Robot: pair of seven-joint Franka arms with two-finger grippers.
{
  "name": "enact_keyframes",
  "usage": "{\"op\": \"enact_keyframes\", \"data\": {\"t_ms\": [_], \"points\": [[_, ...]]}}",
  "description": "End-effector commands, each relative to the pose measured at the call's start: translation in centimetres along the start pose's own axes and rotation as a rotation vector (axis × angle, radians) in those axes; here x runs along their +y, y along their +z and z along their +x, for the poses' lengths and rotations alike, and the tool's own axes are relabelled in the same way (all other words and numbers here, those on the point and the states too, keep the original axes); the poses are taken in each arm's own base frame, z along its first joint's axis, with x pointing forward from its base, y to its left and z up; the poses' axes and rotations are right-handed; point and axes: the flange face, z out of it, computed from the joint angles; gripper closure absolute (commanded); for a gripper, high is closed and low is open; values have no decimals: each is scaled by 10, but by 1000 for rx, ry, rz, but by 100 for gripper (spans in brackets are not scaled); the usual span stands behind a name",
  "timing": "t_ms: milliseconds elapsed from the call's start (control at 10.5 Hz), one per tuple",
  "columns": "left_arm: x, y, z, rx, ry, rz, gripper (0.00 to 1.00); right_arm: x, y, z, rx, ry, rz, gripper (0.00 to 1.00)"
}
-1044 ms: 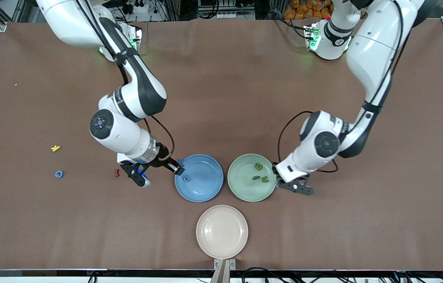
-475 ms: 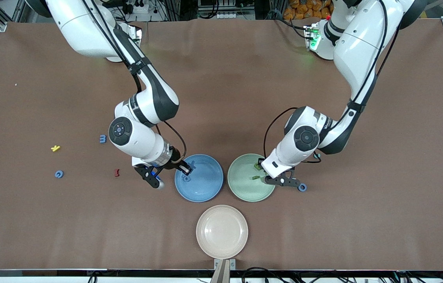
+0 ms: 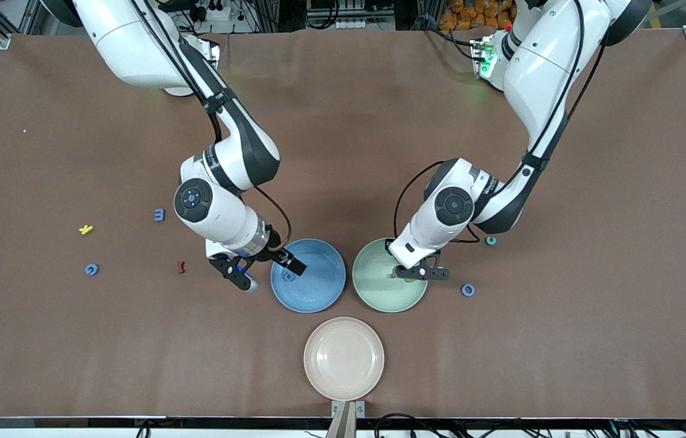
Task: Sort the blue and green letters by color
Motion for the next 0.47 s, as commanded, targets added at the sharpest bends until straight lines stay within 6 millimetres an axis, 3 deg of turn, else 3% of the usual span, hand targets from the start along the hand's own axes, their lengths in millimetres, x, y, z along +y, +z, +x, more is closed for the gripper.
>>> {"op": "enact_keyframes", "data": {"t_ms": [0,95,380], "points": [[7,-1,2,5,-30,-3,1,26,17,1,54,-105,-194,0],[7,-8,4,16,-26,-1,0,42,21,-1,79,-137,-245,0],[-12,-46,21,74,-48,-5,0,85,8,25,64,-209,-279,0]]}}
